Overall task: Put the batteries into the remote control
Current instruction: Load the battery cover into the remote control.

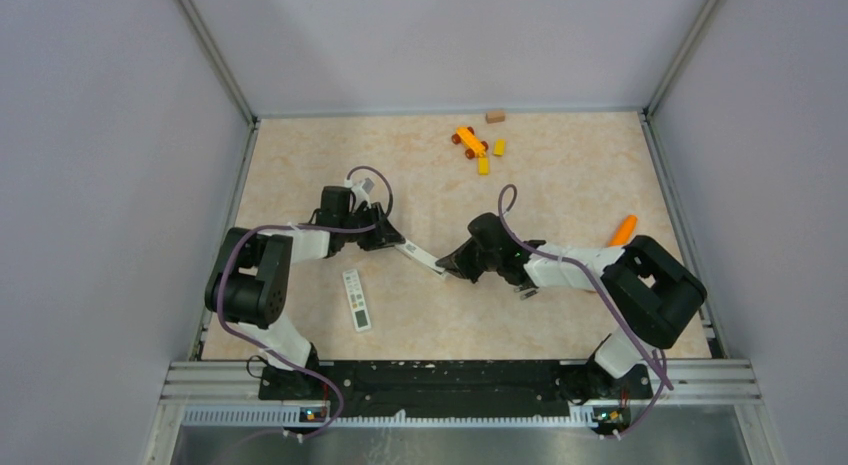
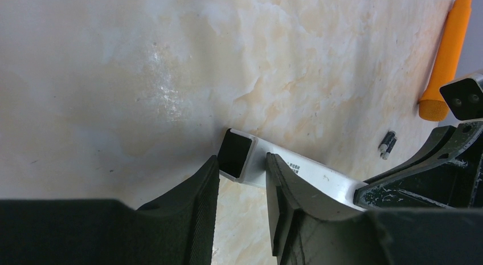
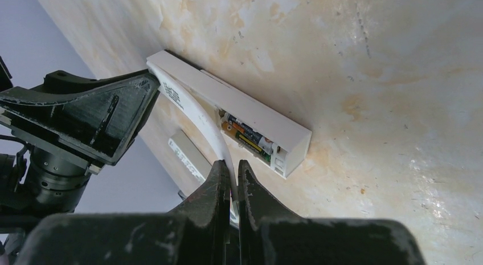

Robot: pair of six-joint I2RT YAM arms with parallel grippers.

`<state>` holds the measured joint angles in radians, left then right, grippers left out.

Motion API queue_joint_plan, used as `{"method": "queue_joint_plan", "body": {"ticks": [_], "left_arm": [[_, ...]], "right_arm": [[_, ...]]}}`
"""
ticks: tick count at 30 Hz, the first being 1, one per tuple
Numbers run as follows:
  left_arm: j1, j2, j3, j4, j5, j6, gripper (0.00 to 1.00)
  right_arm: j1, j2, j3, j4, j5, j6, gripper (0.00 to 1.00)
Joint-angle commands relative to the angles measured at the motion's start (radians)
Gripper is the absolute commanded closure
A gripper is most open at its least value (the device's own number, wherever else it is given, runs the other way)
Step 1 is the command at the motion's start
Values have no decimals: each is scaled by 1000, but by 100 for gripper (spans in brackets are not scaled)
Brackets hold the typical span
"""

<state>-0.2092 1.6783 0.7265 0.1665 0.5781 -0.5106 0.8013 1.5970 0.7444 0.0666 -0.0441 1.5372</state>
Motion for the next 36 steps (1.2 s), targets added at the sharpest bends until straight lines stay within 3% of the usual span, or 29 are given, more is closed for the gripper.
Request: {"method": "queue_joint_plan", "body": {"ticks": [1, 3, 10, 20, 25, 33, 36], "left_arm": [[-12, 16, -14, -51, -84, 25, 66], [-13, 18, -14, -75, -107, 29, 68], [-13, 27, -13, -108, -151, 37, 70], [-13, 33, -10, -112, -150, 28, 70], [-14, 29, -9, -110, -141, 24, 70], [-13, 30, -15, -102, -131, 21, 70], [-13, 32, -15, -100, -125, 21, 71]], "right_arm": [[14, 16, 9, -181, 29, 7, 100], [14, 6, 12, -184, 27, -4, 99], [13, -62, 46, -238, 28, -85, 63], [-6, -119, 38, -250, 20, -186, 46], [-17, -54, 89, -244, -18, -237, 51], [-19, -10, 94, -234, 3, -216, 69], [-24, 17, 112, -273, -5, -204, 80]]}}
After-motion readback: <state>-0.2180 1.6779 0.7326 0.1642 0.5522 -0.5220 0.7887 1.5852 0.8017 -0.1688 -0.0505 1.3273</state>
